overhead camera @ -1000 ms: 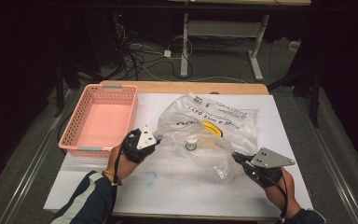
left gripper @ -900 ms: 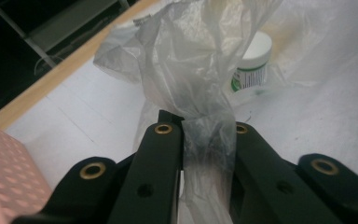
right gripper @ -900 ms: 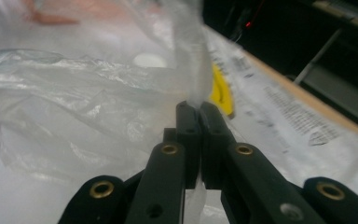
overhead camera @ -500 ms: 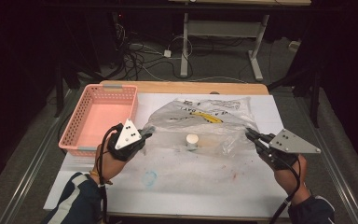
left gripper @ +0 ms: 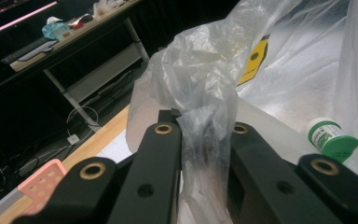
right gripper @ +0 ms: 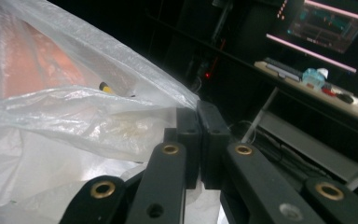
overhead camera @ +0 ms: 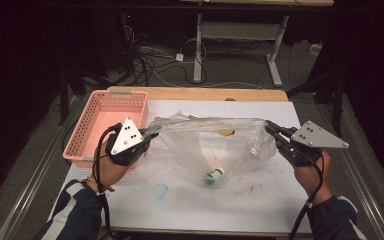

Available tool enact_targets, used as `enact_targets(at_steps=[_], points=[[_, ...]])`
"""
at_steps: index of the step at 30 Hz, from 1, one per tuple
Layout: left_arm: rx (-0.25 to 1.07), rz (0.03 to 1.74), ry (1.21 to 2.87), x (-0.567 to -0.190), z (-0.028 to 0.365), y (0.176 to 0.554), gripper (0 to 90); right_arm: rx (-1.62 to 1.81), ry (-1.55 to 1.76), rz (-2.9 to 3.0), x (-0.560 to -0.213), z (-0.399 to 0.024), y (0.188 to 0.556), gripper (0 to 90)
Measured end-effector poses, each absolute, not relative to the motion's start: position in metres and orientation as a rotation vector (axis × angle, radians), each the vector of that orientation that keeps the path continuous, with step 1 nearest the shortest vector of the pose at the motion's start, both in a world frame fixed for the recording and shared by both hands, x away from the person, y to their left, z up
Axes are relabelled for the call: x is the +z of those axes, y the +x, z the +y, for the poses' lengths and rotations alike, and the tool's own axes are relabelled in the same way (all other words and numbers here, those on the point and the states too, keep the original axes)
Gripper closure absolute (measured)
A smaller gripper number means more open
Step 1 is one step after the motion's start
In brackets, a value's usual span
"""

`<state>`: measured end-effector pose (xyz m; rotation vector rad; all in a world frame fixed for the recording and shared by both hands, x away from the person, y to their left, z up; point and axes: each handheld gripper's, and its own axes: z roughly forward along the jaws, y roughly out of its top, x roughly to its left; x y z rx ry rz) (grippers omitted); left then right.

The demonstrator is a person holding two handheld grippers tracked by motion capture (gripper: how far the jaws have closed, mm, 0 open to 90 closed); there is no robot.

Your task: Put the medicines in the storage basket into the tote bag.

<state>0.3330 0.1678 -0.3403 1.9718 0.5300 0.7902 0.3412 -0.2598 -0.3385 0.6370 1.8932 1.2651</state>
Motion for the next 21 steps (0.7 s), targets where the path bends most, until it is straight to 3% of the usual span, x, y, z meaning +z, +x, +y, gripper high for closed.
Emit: enact_targets(at_steps=[21], points=[[0.703, 0.565, 1.913, -0.366, 0.150, 0.370, 86.3, 1.258, 0.759, 1.889, -0.355, -0.265, 0.378, 89.9]])
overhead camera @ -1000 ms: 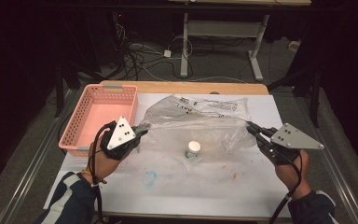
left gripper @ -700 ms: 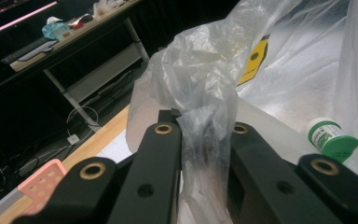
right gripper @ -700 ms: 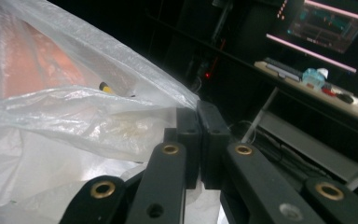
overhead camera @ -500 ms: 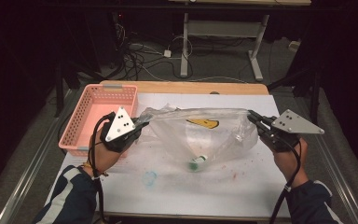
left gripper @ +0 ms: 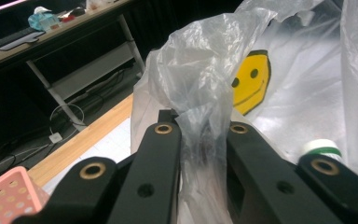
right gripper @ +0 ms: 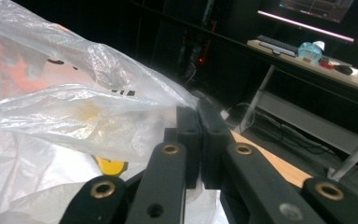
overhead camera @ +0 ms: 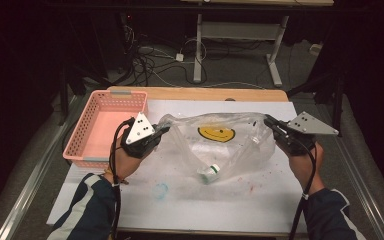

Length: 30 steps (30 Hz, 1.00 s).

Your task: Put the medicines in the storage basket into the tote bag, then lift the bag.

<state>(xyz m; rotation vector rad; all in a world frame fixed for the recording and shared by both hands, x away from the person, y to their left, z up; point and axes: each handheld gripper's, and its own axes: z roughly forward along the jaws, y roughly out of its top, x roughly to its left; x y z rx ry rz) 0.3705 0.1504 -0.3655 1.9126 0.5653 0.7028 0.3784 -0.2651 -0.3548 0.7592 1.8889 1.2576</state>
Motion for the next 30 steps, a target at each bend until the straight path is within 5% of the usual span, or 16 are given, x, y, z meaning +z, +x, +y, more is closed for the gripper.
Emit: enact_targets(at_steps=[23, 30], points=[[0.614, 0.654, 1.936, -0.382, 0.142, 0.419, 86.3, 1.166, 0.851, 1.941, -0.366, -0.253, 0.430, 89.9], [0.628, 0.640, 1.884, -0.361, 0.146, 0.413, 86.6, 1.199, 0.897, 1.905, -0.354, -0.261, 0.435, 90.0]])
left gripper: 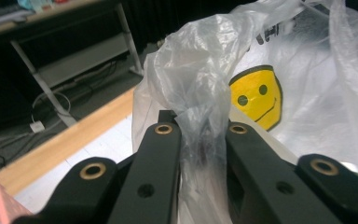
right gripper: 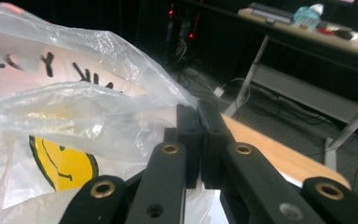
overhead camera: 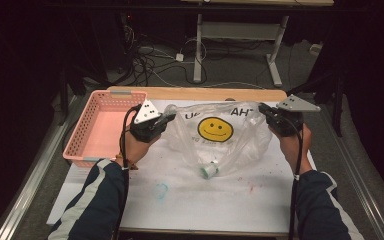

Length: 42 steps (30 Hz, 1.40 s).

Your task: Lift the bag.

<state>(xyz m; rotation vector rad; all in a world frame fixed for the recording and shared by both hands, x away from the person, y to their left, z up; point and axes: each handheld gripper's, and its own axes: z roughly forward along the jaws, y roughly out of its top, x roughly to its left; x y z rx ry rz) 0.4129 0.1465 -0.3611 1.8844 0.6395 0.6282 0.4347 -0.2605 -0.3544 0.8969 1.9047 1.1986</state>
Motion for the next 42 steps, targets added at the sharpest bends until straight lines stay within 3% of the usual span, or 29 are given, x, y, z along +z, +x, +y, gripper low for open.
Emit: enact_targets(at_steps=[11, 22, 28, 42], points=[[0.678, 0.640, 1.777, -0.305, 0.154, 0.405, 86.7, 1.241, 0.892, 1.876, -0.279, -0.263, 0.420, 90.0], [0.744, 0.594, 1.714, -0.262, 0.153, 0.394, 87.1, 1.307, 0.821, 1.799, -0.236, -0.268, 0.401, 90.0], [0.746, 0.614, 1.721, -0.261, 0.148, 0.410, 87.1, 1.291, 0.835, 1.778, -0.230, -0.268, 0.409, 90.0], [0.759, 0.704, 1.782, -0.298, 0.122, 0.478, 84.7, 1.164, 0.984, 1.779, -0.264, -0.271, 0.474, 90.0]])
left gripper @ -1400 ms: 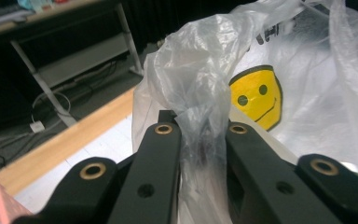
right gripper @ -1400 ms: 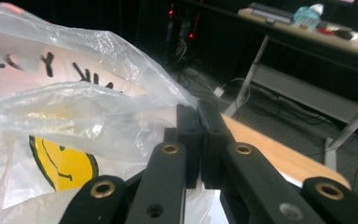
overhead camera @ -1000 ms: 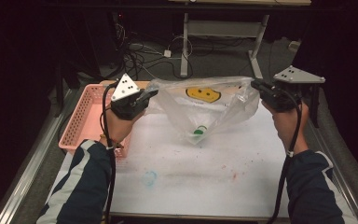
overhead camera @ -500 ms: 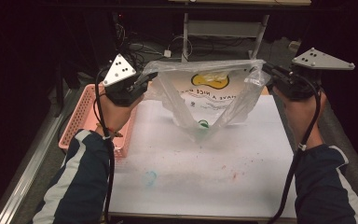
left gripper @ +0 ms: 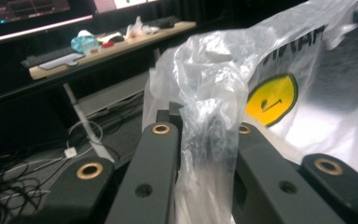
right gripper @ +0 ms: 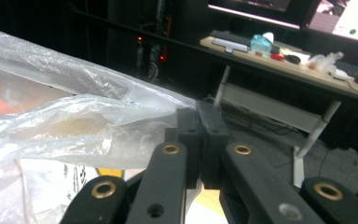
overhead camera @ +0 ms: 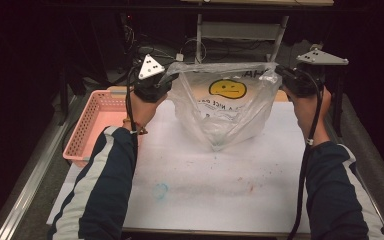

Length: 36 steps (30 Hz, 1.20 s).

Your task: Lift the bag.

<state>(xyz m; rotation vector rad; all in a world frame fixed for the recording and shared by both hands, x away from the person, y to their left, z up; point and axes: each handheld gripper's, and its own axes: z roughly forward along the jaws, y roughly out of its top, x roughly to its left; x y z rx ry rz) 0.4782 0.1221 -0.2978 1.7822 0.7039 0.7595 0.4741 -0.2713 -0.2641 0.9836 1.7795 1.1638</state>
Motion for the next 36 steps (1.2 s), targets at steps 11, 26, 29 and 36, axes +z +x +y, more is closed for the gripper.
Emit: enact_targets(at_steps=[11, 26, 29, 36], points=[[0.826, 0.768, 1.862, -0.308, 0.100, 0.522, 84.7, 1.049, 1.040, 1.738, -0.283, -0.274, 0.506, 90.0], [0.898, 0.816, 1.884, -0.309, 0.091, 0.541, 81.6, 1.036, 1.091, 1.716, -0.297, -0.277, 0.527, 90.0], [0.929, 0.812, 1.868, -0.295, 0.093, 0.538, 79.0, 1.026, 1.067, 1.720, -0.288, -0.277, 0.523, 89.6], [0.989, 0.804, 1.839, -0.270, 0.094, 0.532, 76.1, 1.041, 1.034, 1.680, -0.261, -0.276, 0.514, 89.2]])
